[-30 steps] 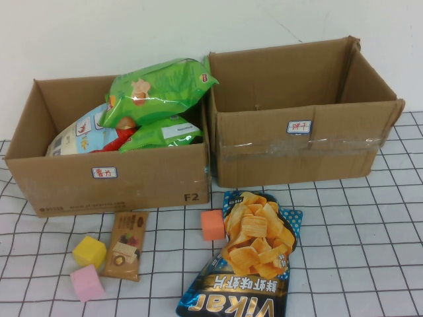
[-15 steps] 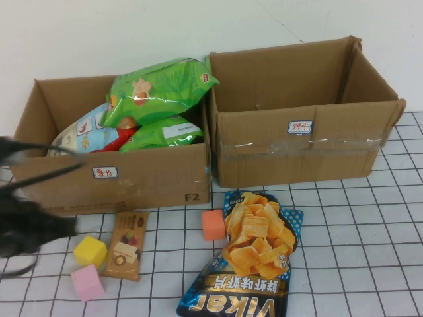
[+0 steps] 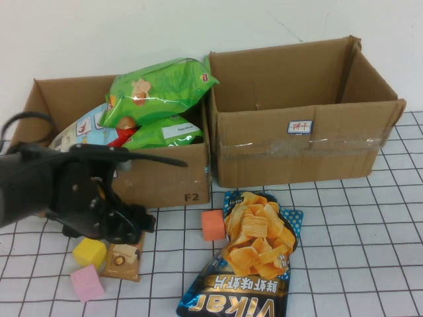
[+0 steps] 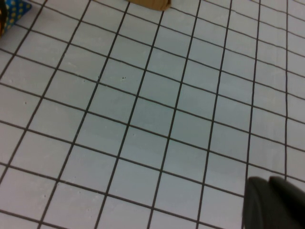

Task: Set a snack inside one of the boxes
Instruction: Pick up the biscuit

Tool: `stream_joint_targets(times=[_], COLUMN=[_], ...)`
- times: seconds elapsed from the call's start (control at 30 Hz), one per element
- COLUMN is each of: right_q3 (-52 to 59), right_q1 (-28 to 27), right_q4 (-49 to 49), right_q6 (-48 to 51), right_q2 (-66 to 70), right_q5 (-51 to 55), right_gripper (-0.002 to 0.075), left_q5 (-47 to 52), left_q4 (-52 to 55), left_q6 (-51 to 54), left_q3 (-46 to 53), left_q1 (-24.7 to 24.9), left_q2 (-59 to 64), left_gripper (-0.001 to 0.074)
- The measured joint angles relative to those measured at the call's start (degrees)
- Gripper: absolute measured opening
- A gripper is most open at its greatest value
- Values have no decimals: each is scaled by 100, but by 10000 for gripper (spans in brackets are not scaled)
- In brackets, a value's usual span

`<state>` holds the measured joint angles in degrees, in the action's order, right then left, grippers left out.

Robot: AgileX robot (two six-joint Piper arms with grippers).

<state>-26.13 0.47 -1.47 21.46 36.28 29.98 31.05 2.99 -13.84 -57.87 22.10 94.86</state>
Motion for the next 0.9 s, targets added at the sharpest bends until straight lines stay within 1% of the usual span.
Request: stream_joint_targets(times=[0.07, 0.13, 0.3, 0.6, 0.67, 0.73, 0.9], right_q3=[0, 0, 14, 92, 92, 92, 92], right_q1=[0, 0, 0, 0, 0, 0, 0], right_q4=[0, -12, -23, -151, -161, -161, -175], right_q6=[33, 52, 65, 85, 85, 85, 85], right_q2=[0, 0, 0, 0, 0, 0, 0], right_q5=[0, 0, -10, -44, -44, -44, -55], right_gripper=[-1, -1, -1, -1, -1, -1, -1], left_q5=[-178, -372, -655, -938, -948, -948, -806], left_q4=[14, 14, 142, 337, 346, 359, 346], left_q6=[-8, -24, -44, -77, -86, -86, -86], left_q3=[-12, -25, -39, -56, -56, -69, -197], left_q1=[0, 0, 0, 0, 0, 0, 0], left_q2=[199, 394, 806, 1116, 1125, 1125, 1145], left_gripper=[609, 653, 680, 682, 668, 626, 442])
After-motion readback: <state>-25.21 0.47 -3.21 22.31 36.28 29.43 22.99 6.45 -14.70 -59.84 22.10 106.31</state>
